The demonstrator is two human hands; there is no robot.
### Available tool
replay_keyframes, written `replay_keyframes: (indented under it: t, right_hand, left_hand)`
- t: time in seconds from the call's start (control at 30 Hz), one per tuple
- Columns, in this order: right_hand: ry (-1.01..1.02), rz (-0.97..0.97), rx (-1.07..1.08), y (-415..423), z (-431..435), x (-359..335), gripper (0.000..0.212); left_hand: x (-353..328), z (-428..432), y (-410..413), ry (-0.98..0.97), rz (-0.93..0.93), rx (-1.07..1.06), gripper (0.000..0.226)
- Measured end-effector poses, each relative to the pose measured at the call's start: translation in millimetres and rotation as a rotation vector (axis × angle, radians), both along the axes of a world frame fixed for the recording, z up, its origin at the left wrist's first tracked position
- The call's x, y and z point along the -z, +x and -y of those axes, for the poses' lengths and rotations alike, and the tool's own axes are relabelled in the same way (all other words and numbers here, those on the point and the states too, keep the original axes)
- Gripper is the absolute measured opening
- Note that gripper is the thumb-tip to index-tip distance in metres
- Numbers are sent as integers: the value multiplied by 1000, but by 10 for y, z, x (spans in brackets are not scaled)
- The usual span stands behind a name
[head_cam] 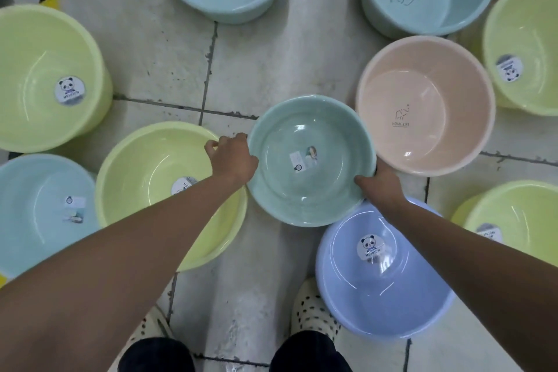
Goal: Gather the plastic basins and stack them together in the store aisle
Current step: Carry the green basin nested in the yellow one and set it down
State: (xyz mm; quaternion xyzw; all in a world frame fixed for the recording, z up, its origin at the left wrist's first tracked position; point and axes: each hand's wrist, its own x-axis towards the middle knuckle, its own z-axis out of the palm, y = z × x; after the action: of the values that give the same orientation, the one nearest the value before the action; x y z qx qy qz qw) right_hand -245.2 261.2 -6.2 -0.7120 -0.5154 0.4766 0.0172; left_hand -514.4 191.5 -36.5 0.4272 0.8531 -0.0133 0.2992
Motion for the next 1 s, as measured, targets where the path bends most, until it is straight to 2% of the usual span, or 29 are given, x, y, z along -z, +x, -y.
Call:
replay_keyframes:
  t: [0.13,0.27,0.4,0.57,0.8,1.0]
  right_hand:
    - [62,-10,147,-17,1,-203,28]
    - [180,-52,226,-153,-82,-593,31]
    - [183,-91,185,-361,-157,-1030,32]
    - [119,-159,-19,-973,31,-1484,40]
    - [12,-143,-384,-2289,855,-1823,48]
    - [-54,-66,-631,-3564,1590,-1744,34]
  left_hand:
    - [-309,-8,-7,260,455,-406,21]
    - [-679,-12,-28,358,591,-504,20]
    - [-1043,160,-247,371,632,-491,24]
    - [-1522,711,-830,409,582,-628,21]
    - [-2011,2140,-1782,410,489,-914,17]
    - [-2014,3261,-2552,387,350,-1106,22]
